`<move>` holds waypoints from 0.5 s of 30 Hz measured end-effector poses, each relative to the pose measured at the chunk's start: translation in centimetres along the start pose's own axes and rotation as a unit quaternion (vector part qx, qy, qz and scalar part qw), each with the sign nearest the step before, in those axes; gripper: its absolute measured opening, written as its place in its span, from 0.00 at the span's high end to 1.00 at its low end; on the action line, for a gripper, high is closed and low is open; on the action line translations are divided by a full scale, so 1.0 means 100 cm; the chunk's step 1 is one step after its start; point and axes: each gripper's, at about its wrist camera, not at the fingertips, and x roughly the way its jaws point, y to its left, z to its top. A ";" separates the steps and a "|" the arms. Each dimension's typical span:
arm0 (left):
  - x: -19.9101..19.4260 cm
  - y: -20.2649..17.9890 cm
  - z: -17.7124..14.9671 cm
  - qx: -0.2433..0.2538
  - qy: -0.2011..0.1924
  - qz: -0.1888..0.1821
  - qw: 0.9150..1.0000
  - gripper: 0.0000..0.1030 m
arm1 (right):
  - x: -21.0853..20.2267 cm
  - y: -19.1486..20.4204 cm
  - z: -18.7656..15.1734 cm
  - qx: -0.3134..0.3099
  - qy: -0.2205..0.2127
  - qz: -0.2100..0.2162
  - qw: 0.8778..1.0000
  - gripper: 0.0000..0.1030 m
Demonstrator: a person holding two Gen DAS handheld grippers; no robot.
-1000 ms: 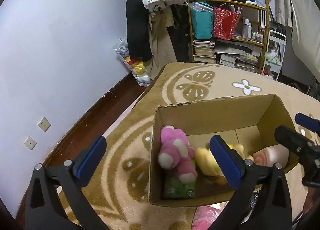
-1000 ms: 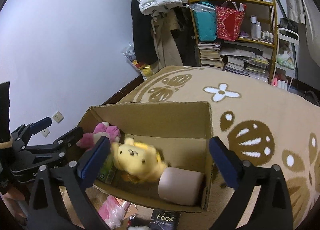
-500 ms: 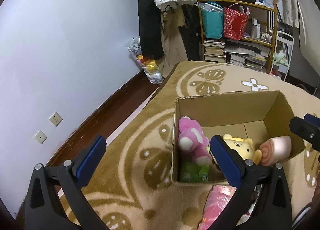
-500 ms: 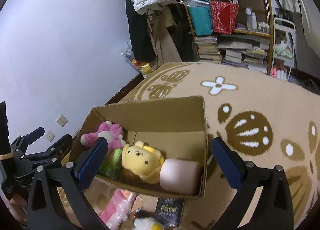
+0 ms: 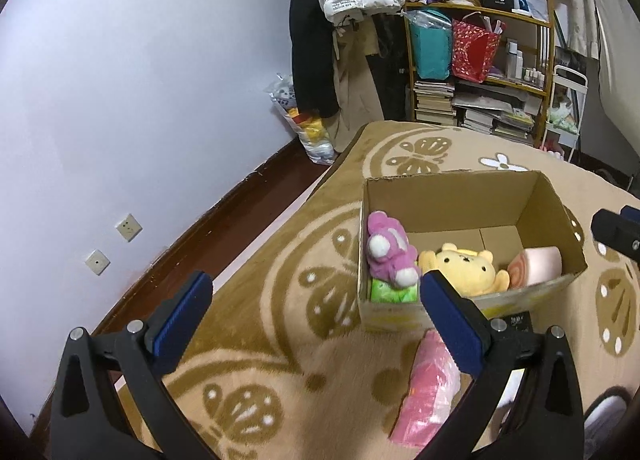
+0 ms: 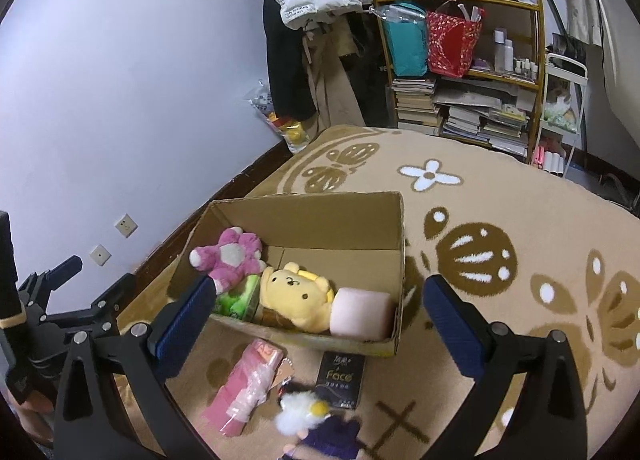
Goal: Organize soft objects
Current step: 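Withdraw both tools and move toward the pink package and doll plush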
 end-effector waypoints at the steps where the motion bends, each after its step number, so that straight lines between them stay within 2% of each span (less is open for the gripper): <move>1: -0.001 0.000 -0.002 0.001 0.003 0.001 1.000 0.00 | -0.003 0.001 -0.001 -0.001 -0.003 -0.001 1.000 0.00; 4: -0.005 -0.001 -0.009 0.001 0.012 0.005 1.000 0.00 | -0.013 0.004 -0.008 -0.004 -0.004 0.000 1.000 0.00; 15: -0.025 0.000 -0.034 -0.005 0.027 -0.036 0.999 0.00 | -0.029 0.005 -0.040 0.007 0.014 0.012 1.000 0.00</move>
